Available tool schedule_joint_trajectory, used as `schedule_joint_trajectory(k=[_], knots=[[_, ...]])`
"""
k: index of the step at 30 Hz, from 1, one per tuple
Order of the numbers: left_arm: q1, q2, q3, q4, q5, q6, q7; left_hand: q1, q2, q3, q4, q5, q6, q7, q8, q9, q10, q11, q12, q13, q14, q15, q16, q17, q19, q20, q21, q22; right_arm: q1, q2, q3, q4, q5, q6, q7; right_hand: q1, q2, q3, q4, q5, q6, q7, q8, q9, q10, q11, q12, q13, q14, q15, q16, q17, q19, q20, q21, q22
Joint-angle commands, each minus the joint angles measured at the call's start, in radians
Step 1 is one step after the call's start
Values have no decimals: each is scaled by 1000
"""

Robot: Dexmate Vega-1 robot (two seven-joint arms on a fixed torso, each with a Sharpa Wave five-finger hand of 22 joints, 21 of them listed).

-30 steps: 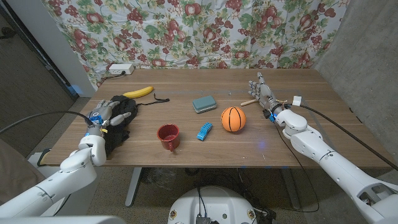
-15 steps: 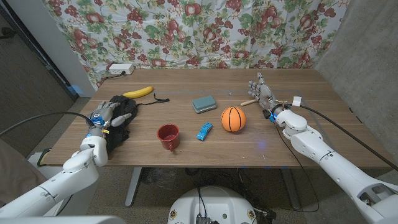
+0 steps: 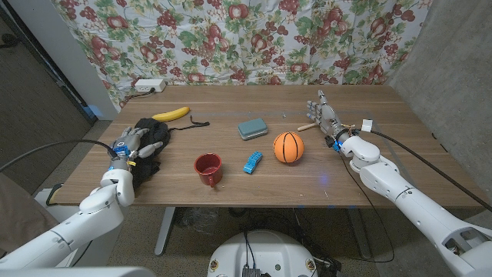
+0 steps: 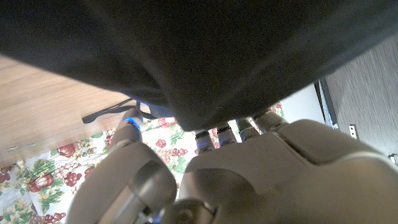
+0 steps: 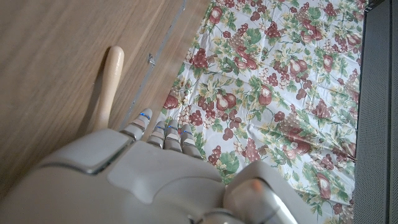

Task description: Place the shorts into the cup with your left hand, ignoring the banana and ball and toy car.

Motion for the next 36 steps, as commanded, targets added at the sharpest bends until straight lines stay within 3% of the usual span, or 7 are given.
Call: schedule_joint_trajectory(k=[1,36], knots=[[-7,-4,9,15,-7,-6,-1,13,2,10,-1,-1,0,0,4,2,4,4,6,5,-2,-52,-1,5,3,-5,-1,4,7,2,-5,0,-4,-5,1,-7,1,-6,1,0,7,2,5,4,1,2,5,2,0,-4,2,3,4,8,-4,3],[-51,7,37,54,-25,-19,-32,29,5,14,-2,-7,-5,4,3,3,-2,19,5,5,0,-50,0,5,7,-8,-1,4,8,-8,-4,-19,-7,-19,-3,-7,3,-6,3,-2,8,1,5,4,10,2,8,2,3,-4,2,3,4,8,-4,3]])
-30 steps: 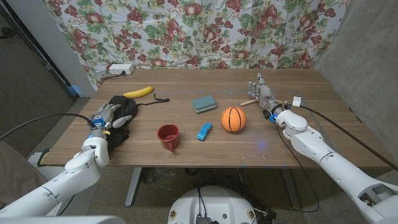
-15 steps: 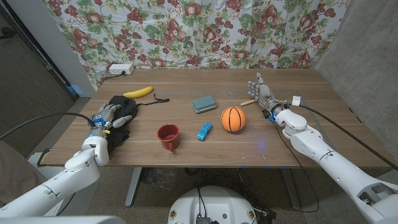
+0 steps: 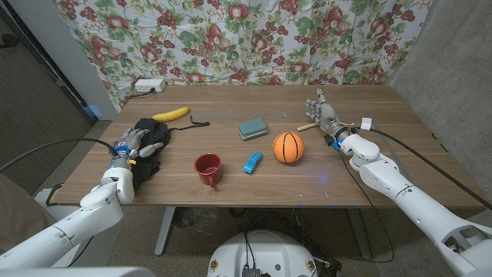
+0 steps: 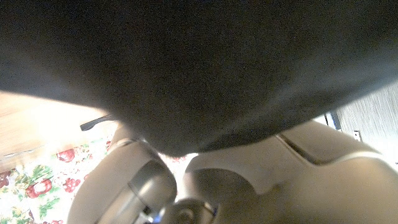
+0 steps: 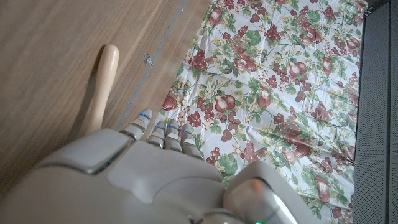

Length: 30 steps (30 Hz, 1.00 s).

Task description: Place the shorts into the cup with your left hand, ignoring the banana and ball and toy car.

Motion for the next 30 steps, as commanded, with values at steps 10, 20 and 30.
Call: schedule_joint_trajectory(k=[10,20,30], knots=[[-5,3,14,12,-9,7,-14,12,2,9,-2,-3,-7,4,3,3,3,-4,5,5,0,-55,-1,5,8,-7,-1,4,-12,-12,3,-24,-1,-4,-4,-6,3,-6,3,-3,6,4,5,4,7,7,8,2,2,-4,2,3,3,8,-4,3],[-3,6,22,12,-9,12,-22,15,2,10,-2,-4,-11,4,2,3,0,-5,4,6,3,-56,1,5,16,-7,2,4,-24,-15,6,-32,3,-2,-7,-6,3,-6,3,-3,5,5,4,4,6,8,8,2,3,-5,2,3,4,8,-4,3],[-5,10,36,16,-6,17,-30,22,4,12,-3,-6,-20,8,0,3,-9,-13,2,6,9,-56,2,6,37,-10,9,5,-32,-18,9,-37,5,0,-12,-6,3,-6,3,-3,6,5,5,4,7,9,8,2,4,-5,2,3,4,8,-4,3]])
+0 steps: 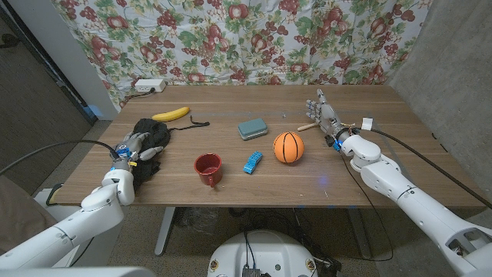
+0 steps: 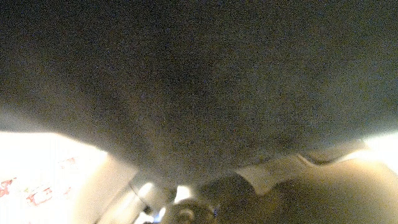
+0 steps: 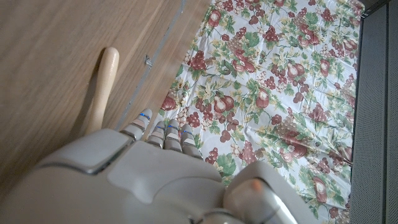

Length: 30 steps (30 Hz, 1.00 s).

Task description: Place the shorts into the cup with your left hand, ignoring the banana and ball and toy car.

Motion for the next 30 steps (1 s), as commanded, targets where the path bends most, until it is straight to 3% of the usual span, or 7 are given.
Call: schedule_joint_trajectory(k=[1,17,20,25,30], knots=[[-1,4,14,2,4,7,-10,9,3,9,0,0,-6,0,0,4,-2,-5,2,1,5,-53,2,6,10,0,4,5,-12,-5,4,-9,5,1,-6,-6,3,-6,3,-3,6,3,5,4,8,9,8,2,3,-4,2,3,4,9,-4,3],[-7,7,33,-10,9,16,-22,22,5,14,-1,-4,37,-7,18,5,-2,-9,4,2,13,-50,4,6,18,4,4,5,-19,-9,7,-12,8,6,-5,-6,3,-6,3,-4,8,3,5,4,8,7,7,2,2,-4,1,3,4,9,-4,3],[-5,2,32,-9,3,5,-15,27,6,16,-2,-5,34,-31,15,5,-2,-13,5,2,19,-51,6,7,24,6,6,6,-19,-11,6,-13,10,3,0,-6,3,-6,3,-4,8,3,5,4,8,9,7,2,2,-4,1,2,4,9,-4,3],[-3,3,37,-12,2,21,-28,46,24,29,-2,-8,56,-41,21,5,1,-24,8,3,51,-60,15,8,61,13,18,8,-18,-10,5,-10,9,6,3,-6,3,-6,3,-4,8,3,5,4,8,7,7,2,1,-4,1,2,3,9,-4,3],[7,4,29,-12,-6,22,-26,64,29,38,-6,-13,68,-39,23,6,8,-38,11,4,79,-64,21,9,97,-7,29,8,-18,-9,6,-9,13,4,3,-6,4,-6,4,-4,8,3,5,4,9,8,8,2,1,-4,1,2,4,8,-4,3]])
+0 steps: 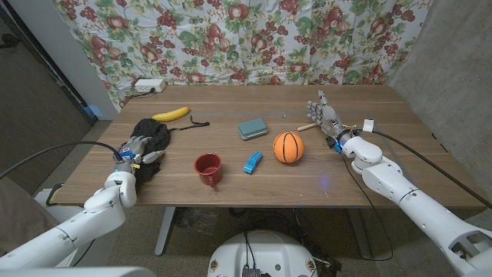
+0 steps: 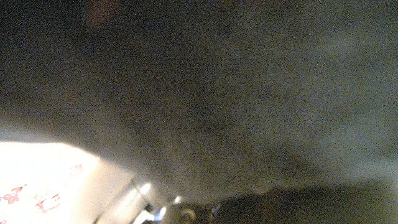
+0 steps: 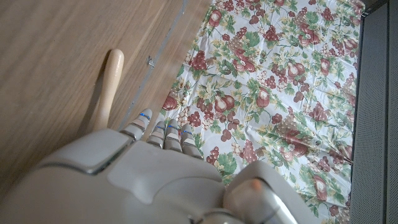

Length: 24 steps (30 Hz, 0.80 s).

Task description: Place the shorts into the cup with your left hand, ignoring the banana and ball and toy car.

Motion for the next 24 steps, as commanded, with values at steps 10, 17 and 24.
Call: schedule_joint_trajectory(k=[10,17,24], knots=[[0,9,21,6,5,20,-26,54,-9,21,-12,-14,91,1,31,9,29,-22,14,7,64,-54,16,5,85,-28,23,3,-2,-1,1,3,5,-1,4,-6,4,-6,4,-4,8,2,5,4,4,1,7,2,2,-5,1,2,4,8,-4,3],[-8,0,28,11,7,29,-23,100,-8,39,-15,-22,146,1,48,15,58,-35,23,12,142,-51,32,9,170,-38,53,12,-3,-2,1,3,4,-2,2,-6,4,-6,4,-4,9,2,5,4,3,1,7,2,2,-4,1,2,4,9,-4,3],[-1,-6,17,12,-1,15,-1,194,-24,66,-18,-46,188,0,70,36,179,-39,69,28,269,-117,45,14,276,-136,88,13,2,4,-2,8,2,-2,0,-5,4,-6,4,-4,9,3,5,4,3,1,7,2,1,-5,1,2,4,8,-4,3]])
